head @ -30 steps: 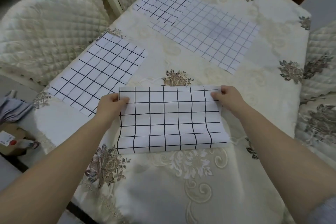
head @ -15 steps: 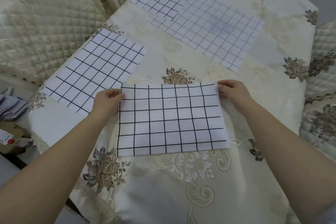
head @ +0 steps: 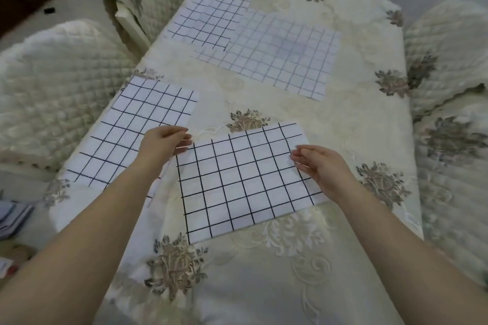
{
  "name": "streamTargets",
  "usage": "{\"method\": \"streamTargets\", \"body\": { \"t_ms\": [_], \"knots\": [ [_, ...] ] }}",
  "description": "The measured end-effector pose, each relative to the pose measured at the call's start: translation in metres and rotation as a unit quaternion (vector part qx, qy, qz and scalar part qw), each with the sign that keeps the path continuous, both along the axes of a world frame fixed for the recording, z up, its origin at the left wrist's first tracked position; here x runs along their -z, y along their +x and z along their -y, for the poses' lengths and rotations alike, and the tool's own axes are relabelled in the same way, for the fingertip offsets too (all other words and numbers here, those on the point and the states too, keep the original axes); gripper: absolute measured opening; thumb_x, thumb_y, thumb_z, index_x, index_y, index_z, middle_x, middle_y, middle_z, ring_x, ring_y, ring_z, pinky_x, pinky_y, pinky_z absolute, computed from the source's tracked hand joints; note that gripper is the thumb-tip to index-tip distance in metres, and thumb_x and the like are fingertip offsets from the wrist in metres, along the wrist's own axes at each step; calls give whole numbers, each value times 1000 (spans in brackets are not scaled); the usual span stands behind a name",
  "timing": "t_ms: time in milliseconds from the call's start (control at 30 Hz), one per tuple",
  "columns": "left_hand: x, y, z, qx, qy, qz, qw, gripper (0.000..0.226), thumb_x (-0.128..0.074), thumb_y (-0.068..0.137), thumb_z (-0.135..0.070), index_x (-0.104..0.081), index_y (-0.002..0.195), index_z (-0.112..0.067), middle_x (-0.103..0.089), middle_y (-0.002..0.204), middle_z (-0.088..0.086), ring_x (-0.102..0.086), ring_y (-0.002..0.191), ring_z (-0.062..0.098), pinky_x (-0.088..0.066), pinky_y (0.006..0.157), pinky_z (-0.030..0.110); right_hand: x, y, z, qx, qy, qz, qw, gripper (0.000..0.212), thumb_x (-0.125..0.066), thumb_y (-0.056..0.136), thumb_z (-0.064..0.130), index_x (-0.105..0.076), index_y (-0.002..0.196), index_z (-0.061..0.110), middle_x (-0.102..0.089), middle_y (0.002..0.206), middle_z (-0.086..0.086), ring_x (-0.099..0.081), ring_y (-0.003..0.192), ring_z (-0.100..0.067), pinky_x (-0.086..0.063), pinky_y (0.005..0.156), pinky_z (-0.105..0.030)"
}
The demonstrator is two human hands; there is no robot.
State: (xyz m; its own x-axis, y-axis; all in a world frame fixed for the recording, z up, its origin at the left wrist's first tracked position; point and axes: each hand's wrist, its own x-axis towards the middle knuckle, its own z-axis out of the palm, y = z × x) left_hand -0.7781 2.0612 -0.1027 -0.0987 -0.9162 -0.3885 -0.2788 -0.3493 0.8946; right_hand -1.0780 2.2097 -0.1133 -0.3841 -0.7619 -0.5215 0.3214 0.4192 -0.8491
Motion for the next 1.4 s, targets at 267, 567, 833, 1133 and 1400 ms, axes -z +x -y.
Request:
{"method": "streamTargets", "body": {
  "t_ms": [267,567,833,1133,1400],
  "knots": [
    [4,-58,47,255,28,41,966,20,-52,96,-9,-67,101,3,-70,105,19,-68,98,28,-54,91,38,14,83,-64,262,5,148,954,18,-48,95,1,-60,109,-4,-68,105,-18,-67,100,-25,-52,93,-35],
    [20,-93,63,380,2,90,920,13,-63,89,-13,-65,102,-12,-65,112,17,-63,94,25,-53,92,39,19,153,-96,445,31,186,876,30,-48,94,-2,-52,123,-3,-59,95,-11,-57,102,-26,-45,100,-35],
    [28,-102,74,419,-1,135,898,24,-65,87,-11,-62,111,-11,-64,109,15,-60,93,25,-48,98,45,18,174,-89,469,50,256,844,12,-49,93,2,-55,82,1,-55,91,-12,-55,116,-32,-42,105,-40],
    [35,-111,81,443,30,170,880,14,-62,87,-3,-63,100,-8,-59,86,15,-54,72,24,-47,73,34,30,172,-72,449,69,274,848,8,-54,89,7,-56,81,6,-58,85,-11,-60,92,-27,-48,82,-39],
    [40,-119,83,450,-53,257,854,17,-77,77,-14,-66,85,-4,-48,63,4,-42,56,17,-35,55,23,42,164,-48,411,141,152,888,19,-70,82,16,-53,75,8,-51,79,-11,-54,73,-25,-58,72,-37]
  ]
}}
